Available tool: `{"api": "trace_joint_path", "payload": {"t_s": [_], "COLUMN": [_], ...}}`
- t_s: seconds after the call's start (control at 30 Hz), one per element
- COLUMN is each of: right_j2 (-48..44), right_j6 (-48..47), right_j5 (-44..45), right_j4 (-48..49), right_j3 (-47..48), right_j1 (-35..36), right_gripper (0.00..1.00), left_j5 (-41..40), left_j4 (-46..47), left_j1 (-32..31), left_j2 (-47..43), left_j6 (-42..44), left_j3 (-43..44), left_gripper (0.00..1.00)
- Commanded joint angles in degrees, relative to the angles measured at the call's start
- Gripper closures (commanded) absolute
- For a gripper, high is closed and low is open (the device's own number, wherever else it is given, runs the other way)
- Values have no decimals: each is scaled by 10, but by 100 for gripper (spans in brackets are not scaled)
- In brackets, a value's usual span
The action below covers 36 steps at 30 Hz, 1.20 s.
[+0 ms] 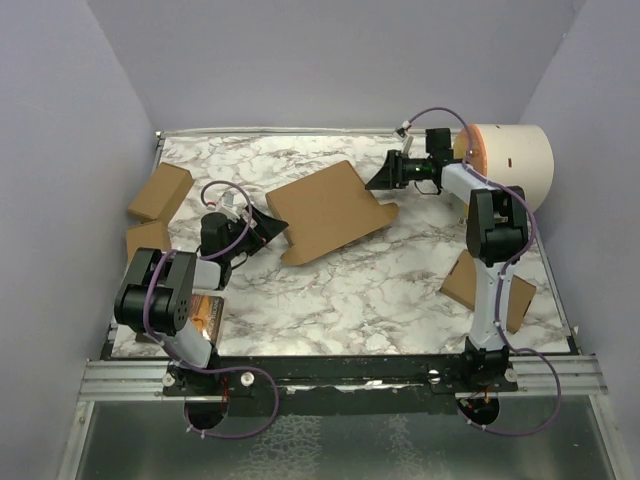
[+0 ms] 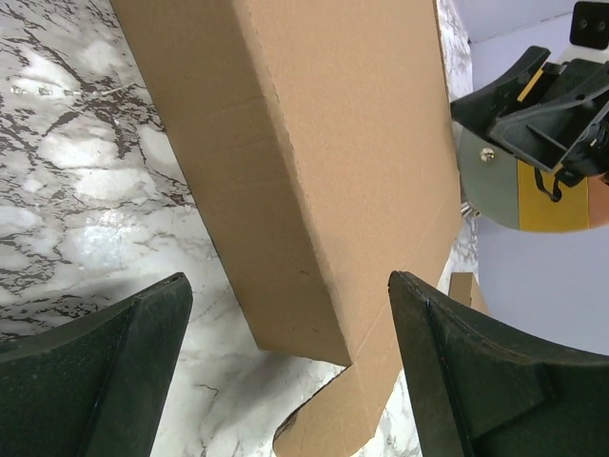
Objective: Fold the paper box
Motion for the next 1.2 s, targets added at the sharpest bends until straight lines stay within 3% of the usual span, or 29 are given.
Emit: {"api": "trace_joint_path", "payload": {"t_s": [0.0,0.3,0.57,0.77,1.17], "right_j2": [44,75,78,83,98], "right_j6": [16,21,67,111,153], "right_j5": [-4,21,44,44,34], "right_j4": [-9,-19,10,44,72], "right_j3": [56,68,32,-14,-42], "right_j1": [8,16,15,9,-17], "right_gripper": [44,52,81,87,89], "left_j5": [-8,-3,-4,-15,-21], "left_j4": [-5,-3,27,39,108], "left_j1": [5,6,6,5,5], "left_j2": [-18,-11,7,13,32], "left_j6": [10,6,-19,-32,-74], "left_j3": [-6,-6,-14,-19,-25], "left_gripper": [12,12,12,12,11]}}
